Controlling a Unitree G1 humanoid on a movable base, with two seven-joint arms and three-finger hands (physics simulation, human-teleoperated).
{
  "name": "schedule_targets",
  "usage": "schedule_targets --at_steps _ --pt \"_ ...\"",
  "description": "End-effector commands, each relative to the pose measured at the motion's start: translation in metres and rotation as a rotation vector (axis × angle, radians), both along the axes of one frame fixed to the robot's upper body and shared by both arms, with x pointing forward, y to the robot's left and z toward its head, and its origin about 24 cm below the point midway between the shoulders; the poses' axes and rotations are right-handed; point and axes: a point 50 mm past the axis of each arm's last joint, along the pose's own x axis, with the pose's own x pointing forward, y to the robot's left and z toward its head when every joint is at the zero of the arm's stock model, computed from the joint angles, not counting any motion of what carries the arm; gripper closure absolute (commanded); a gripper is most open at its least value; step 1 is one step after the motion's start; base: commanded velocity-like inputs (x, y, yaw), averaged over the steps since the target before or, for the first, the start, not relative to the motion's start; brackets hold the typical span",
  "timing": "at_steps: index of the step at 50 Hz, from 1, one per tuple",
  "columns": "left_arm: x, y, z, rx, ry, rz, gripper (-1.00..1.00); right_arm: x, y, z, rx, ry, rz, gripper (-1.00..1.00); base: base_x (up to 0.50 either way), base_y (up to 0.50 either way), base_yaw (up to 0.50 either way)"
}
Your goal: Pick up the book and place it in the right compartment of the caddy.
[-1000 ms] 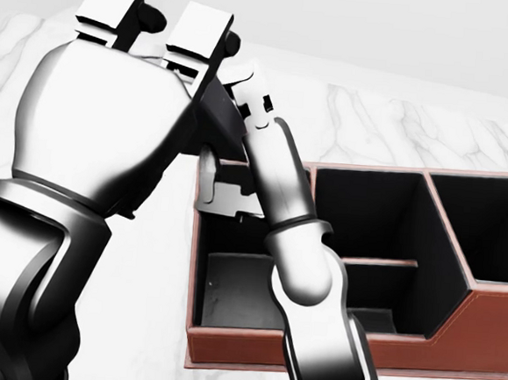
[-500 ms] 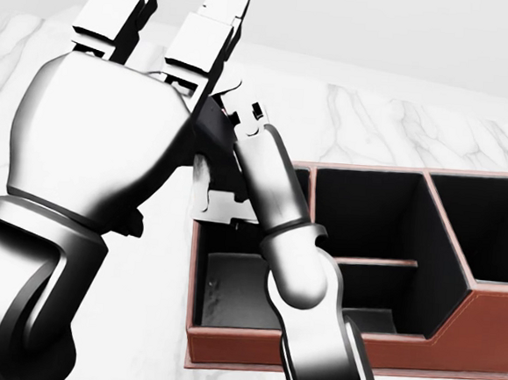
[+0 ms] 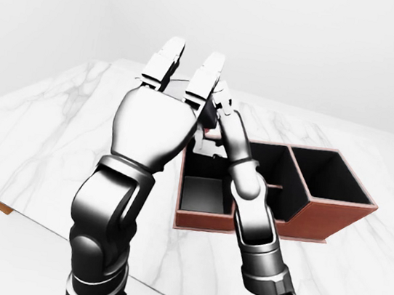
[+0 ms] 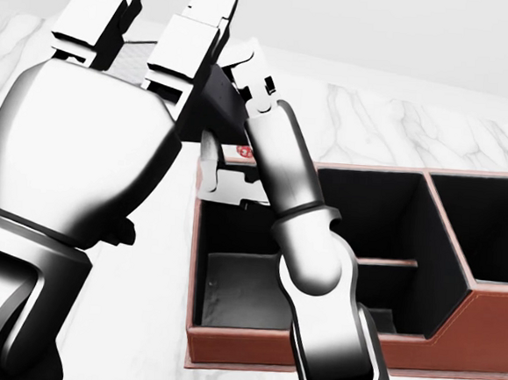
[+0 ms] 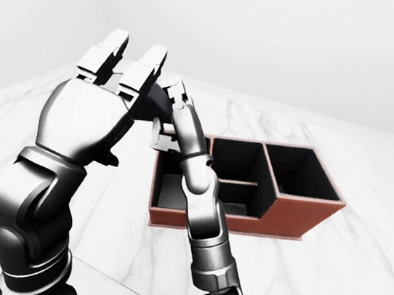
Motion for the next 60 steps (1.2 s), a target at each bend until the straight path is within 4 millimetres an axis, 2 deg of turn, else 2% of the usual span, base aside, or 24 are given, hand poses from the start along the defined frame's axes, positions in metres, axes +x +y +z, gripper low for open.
schedule_targets --at_steps 1,4,6,7,11,12,14,16,18,20,22,24,25,28,31,33,35,39,48,49,54,56,57,60 --pt "0.000 0.013 0.008 -0.069 -0.018 0.005 -1.00 0.001 -0.009 0.014 0.094 -0.035 0.006 1.00 0.00 0.00 0.00" --pt "0.003 0.018 0.014 -0.080 -0.033 0.020 -1.00 0.001 -0.009 0.013 0.091 -0.030 0.003 1.00 0.00 0.00 0.00" --pt "0.003 0.020 0.017 -0.087 -0.045 0.025 -1.00 0.005 -0.010 -0.006 0.085 0.040 -0.017 1.00 0.00 0.00 0.00" --pt "0.002 0.021 0.018 -0.090 -0.050 0.027 -1.00 0.003 -0.010 0.003 0.086 0.009 -0.008 1.00 0.00 0.00 0.00" --pt "0.005 0.027 0.027 -0.111 -0.074 0.048 -1.00 0.006 -0.013 -0.011 0.081 0.059 -0.027 1.00 0.00 0.00 0.00" --pt "0.006 0.029 0.028 -0.110 -0.074 0.052 -1.00 0.004 -0.012 0.000 0.084 0.017 -0.015 1.00 0.00 0.00 0.00" --pt "0.008 0.032 0.030 -0.115 -0.075 0.062 -1.00 0.006 -0.015 -0.012 0.079 0.063 -0.032 1.00 0.00 0.00 0.00" --pt "0.008 0.035 0.031 -0.124 -0.075 0.072 -1.00 0.003 -0.015 0.002 0.081 0.006 -0.020 1.00 0.00 0.00 0.00" --pt "0.009 0.038 0.032 -0.131 -0.075 0.079 -1.00 0.003 -0.017 0.006 0.083 -0.008 -0.019 1.00 0.00 0.00 0.00" --pt "0.011 0.042 0.033 -0.138 -0.074 0.091 -1.00 0.006 -0.020 -0.007 0.083 0.040 -0.038 1.00 0.00 0.00 0.00" --pt "0.011 0.044 0.035 -0.139 -0.078 0.096 -1.00 0.004 -0.020 0.005 0.086 -0.003 -0.028 1.00 0.00 0.00 0.00" --pt "0.011 0.047 0.034 -0.136 -0.073 0.105 -1.00 0.006 -0.022 -0.009 0.087 0.048 -0.047 1.00 0.00 0.00 0.00" --pt "0.011 0.050 0.032 -0.136 -0.069 0.110 -1.00 0.003 -0.022 0.004 0.090 -0.001 -0.034 1.00 0.00 0.00 0.00" --pt "0.010 0.053 0.029 -0.131 -0.058 0.119 -1.00 0.003 -0.023 0.007 0.091 -0.016 -0.033 1.00 0.00 0.00 0.00" --pt "0.010 0.059 0.025 -0.130 -0.041 0.131 -1.00 0.007 -0.027 -0.011 0.090 0.054 -0.060 1.00 0.00 0.00 0.00" --pt "0.011 0.063 0.023 -0.129 -0.030 0.141 -1.00 0.003 -0.028 0.007 0.095 -0.015 -0.045 1.00 0.00 0.00 0.00" --pt "0.012 0.067 0.021 -0.131 -0.017 0.150 -1.00 0.007 -0.032 -0.010 0.095 0.050 -0.070 1.00 0.00 0.00 0.00" --pt "0.013 0.073 0.015 -0.131 0.016 0.164 -1.00 0.004 -0.036 0.007 0.103 -0.017 -0.063 1.00 0.00 0.00 0.00" --pt "0.017 0.081 0.010 -0.154 0.055 0.158 -1.00 0.008 -0.047 -0.004 0.114 0.027 -0.101 1.00 0.00 0.00 0.00" --pt "0.018 0.082 0.009 -0.163 0.062 0.153 -1.00 0.004 -0.047 0.012 0.117 -0.038 -0.087 1.00 0.00 0.00 0.00" --pt "0.021 0.082 0.005 -0.178 0.095 0.120 -1.00 0.002 -0.052 0.021 0.122 -0.077 -0.088 1.00 0.00 0.00 0.00" --pt "0.022 0.082 0.006 -0.189 0.100 0.104 -1.00 0.003 -0.055 0.015 0.123 -0.054 -0.101 1.00 0.00 0.00 0.00" --pt "0.025 0.082 0.005 -0.208 0.112 0.086 -1.00 0.001 -0.057 0.026 0.125 -0.095 -0.095 1.00 0.00 0.00 0.00" --pt "0.026 0.079 0.001 -0.223 0.142 0.047 -1.00 -0.001 -0.060 0.030 0.129 -0.117 -0.099 1.00 0.00 0.00 0.00"
